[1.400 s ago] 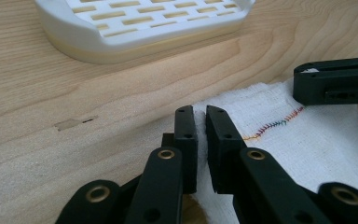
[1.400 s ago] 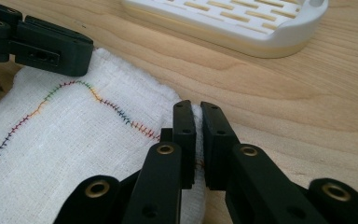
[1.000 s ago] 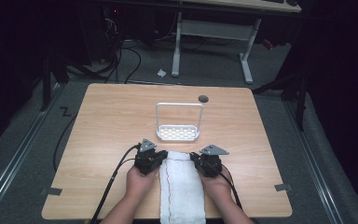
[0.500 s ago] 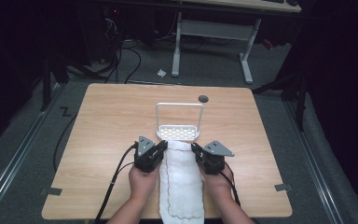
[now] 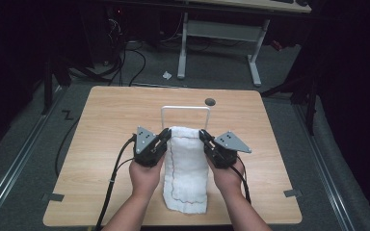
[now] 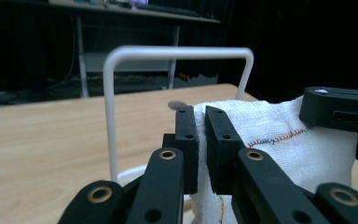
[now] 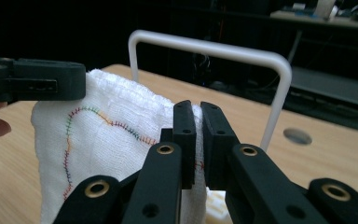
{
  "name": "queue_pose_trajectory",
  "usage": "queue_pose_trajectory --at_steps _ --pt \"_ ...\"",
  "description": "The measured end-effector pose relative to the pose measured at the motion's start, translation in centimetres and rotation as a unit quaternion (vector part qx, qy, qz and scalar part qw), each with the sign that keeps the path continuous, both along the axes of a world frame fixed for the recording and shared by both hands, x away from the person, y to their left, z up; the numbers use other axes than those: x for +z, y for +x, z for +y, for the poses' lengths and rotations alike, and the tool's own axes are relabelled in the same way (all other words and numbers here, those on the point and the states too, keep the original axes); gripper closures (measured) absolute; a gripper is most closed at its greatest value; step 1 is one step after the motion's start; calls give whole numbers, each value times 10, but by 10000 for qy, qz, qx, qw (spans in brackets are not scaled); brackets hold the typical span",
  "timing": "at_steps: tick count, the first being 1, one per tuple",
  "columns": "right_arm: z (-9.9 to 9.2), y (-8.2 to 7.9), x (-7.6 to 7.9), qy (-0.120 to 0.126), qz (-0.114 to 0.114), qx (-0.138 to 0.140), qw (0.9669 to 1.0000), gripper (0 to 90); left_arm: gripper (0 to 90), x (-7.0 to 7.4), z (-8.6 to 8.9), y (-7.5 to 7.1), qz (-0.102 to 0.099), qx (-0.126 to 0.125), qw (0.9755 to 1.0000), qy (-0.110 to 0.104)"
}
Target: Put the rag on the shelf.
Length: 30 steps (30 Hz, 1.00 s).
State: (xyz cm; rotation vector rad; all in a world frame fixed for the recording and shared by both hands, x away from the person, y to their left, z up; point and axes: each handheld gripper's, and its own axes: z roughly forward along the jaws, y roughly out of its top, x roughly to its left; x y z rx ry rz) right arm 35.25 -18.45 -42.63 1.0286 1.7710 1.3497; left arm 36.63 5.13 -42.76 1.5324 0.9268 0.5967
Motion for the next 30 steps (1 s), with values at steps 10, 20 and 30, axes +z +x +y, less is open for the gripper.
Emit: queue_pose_trajectory --at_steps 10,20,30 --pt "3 -5 45 122 -544 41 9984 859 843 48 4 -10 -567 12 9983 -119" --pt "2 -3 80 144 -874 63 9960 859 844 82 3 -7 -936 -22 9956 8" --pt "-1 15 107 148 -1021 -41 9947 859 845 110 -3 19 -1181 23 9928 193"
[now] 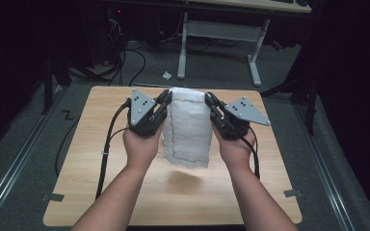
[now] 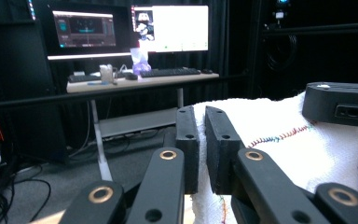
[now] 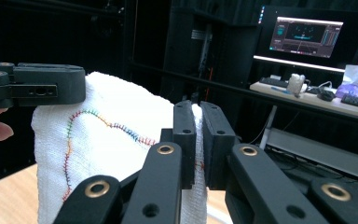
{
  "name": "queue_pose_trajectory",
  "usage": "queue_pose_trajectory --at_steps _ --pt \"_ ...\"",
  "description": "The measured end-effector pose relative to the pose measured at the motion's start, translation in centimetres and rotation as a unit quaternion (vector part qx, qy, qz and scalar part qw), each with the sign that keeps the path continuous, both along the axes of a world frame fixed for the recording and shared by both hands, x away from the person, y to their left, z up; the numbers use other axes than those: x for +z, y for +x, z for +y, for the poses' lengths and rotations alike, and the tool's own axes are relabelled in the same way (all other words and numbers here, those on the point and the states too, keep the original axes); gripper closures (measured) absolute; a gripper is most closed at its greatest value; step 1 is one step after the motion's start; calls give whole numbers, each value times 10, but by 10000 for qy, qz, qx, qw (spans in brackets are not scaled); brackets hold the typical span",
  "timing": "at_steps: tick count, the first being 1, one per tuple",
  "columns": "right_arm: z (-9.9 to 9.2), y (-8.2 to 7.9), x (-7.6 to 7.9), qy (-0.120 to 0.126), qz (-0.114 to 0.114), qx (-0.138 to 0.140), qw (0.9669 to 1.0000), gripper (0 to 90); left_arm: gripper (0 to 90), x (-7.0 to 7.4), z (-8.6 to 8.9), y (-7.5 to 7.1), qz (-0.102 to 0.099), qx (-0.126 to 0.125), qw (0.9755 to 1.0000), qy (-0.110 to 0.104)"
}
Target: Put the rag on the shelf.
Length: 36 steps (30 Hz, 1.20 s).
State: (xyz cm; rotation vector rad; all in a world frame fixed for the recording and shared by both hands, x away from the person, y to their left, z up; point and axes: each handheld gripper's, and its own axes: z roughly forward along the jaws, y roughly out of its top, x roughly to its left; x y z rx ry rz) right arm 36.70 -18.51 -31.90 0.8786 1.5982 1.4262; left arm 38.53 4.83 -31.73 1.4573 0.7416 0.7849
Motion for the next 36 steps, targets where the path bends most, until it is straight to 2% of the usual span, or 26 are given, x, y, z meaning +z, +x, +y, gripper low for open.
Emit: queue_pose_trajectory --at_steps 3,6,10,11,12,17,23,30,34,36 --pt "0 8 8 38 -65 -27 10000 859 845 6 -1 6 -49 18 10000 27" --pt "-1 18 15 84 -98 -29 9999 859 845 13 0 23 -20 -16 10000 -49" --pt "1 31 22 74 -117 -56 9999 859 845 17 -1 38 -60 63 9999 64" --pt "1 35 23 77 -119 -56 9999 859 844 17 -1 38 -60 63 9999 64" --pt "2 39 24 99 -117 -51 9999 859 844 19 -1 45 -81 108 9999 97" --pt "5 56 26 158 -37 -47 9999 859 844 21 2 59 -57 179 9998 35" --pt "7 74 25 139 72 -90 9998 859 844 26 0 76 -67 240 9995 183" --pt "3 97 26 139 243 -154 9995 859 844 28 -8 98 43 310 9993 226" --pt "2 109 24 113 345 -211 9991 859 844 24 -12 117 226 346 9989 239" --pt "2 116 21 106 408 -246 9988 859 844 19 -15 124 257 386 9985 293"
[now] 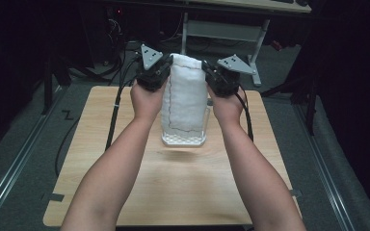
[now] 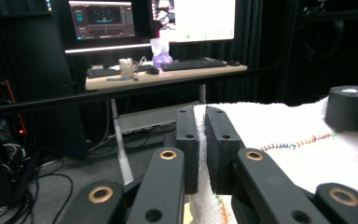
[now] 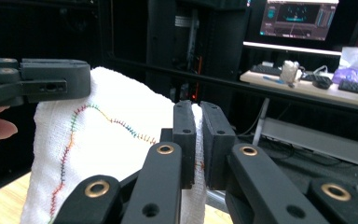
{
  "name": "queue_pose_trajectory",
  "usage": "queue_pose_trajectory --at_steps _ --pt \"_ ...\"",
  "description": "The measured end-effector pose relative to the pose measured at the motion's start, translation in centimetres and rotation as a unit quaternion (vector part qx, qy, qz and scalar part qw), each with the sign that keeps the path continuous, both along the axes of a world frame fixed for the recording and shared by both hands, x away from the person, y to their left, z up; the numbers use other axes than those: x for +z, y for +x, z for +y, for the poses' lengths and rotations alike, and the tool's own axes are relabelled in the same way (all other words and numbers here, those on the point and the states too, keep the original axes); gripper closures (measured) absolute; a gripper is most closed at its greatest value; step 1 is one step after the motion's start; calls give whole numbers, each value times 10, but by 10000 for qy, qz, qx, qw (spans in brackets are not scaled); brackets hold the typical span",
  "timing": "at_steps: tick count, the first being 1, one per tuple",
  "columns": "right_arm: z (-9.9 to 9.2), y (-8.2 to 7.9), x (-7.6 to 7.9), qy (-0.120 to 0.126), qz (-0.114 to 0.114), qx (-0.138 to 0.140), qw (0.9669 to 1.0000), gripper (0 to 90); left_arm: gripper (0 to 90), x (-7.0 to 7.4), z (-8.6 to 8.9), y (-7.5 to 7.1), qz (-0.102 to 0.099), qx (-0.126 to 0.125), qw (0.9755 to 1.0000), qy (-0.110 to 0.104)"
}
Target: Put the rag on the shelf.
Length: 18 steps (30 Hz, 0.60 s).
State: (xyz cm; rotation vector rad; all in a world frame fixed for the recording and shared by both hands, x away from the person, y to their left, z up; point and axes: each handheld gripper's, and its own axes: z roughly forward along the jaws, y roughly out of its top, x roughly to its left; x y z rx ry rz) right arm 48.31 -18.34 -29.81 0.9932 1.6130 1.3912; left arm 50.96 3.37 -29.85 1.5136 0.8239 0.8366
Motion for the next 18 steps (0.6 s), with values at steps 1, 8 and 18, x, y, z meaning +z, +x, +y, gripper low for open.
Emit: queue_pose_trajectory --at_steps 1,8,18 --pt "0 4 -2 -18 34 -7 10000 858 844 -3 0 4 72 -2 10000 -14" --pt "-1 31 -15 -291 267 -49 9992 858 843 -24 -3 30 466 1 9989 5" --pt "-1 57 -37 -481 718 -79 9962 857 839 -46 -5 48 1003 26 9948 157"
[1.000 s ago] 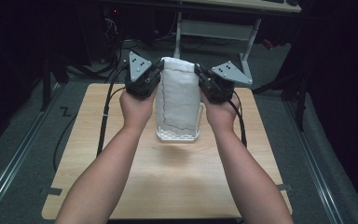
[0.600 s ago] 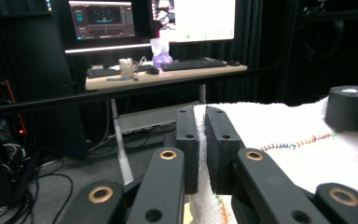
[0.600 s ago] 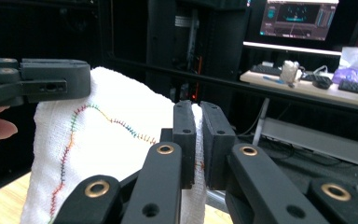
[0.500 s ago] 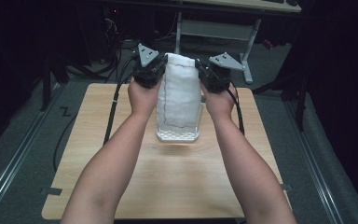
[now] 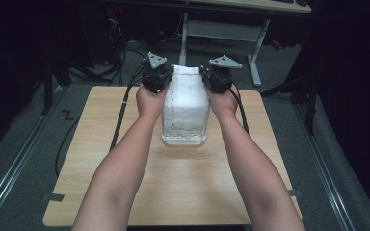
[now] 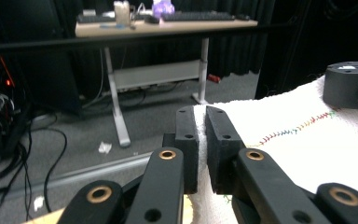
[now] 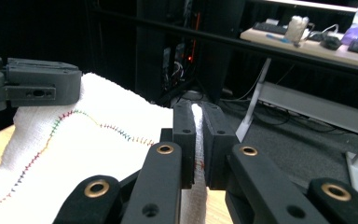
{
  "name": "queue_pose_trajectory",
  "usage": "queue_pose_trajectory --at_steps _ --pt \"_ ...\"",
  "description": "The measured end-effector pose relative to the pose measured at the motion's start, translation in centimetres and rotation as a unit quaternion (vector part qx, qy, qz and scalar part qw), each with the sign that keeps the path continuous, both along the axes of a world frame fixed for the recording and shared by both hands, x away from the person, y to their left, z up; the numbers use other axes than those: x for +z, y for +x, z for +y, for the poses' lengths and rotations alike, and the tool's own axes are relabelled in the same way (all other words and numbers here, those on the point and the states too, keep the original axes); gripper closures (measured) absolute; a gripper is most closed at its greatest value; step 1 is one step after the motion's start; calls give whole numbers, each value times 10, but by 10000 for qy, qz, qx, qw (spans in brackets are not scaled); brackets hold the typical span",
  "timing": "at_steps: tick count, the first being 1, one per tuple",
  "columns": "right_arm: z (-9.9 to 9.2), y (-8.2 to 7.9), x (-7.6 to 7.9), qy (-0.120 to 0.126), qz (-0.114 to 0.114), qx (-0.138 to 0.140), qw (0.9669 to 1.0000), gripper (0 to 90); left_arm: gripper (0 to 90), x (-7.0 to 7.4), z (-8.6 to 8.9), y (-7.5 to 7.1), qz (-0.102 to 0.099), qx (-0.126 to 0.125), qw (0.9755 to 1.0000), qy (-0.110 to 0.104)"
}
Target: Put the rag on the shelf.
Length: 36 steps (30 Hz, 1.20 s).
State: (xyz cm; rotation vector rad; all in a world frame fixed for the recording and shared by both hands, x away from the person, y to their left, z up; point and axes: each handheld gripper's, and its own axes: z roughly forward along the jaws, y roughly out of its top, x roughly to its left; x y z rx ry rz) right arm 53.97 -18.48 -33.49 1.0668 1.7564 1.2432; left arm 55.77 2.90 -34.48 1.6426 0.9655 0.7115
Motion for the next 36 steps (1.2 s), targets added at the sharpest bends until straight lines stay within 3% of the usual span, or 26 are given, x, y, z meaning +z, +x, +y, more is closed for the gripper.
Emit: queue_pose_trajectory --at_steps 5,6,8,11,24,36 --pt "3 7 -9 -55 197 4 9998 848 815 -10 -1 5 262 79 9996 98" --pt "3 7 -9 -55 197 4 9998 848 781 -10 -1 5 262 79 9996 98" --pt "2 10 -11 31 283 33 9996 742 674 -14 1 7 419 -78 9990 -119" --pt "-1 9 -11 84 312 30 9995 722 660 -15 0 3 326 -223 9992 -117" --pt "-2 -2 -13 -18 344 -10 9994 661 643 -9 4 -11 278 -136 9994 -182" --pt "1 -17 -13 -16 316 54 9995 594 629 -12 16 -27 272 -140 9993 -195"
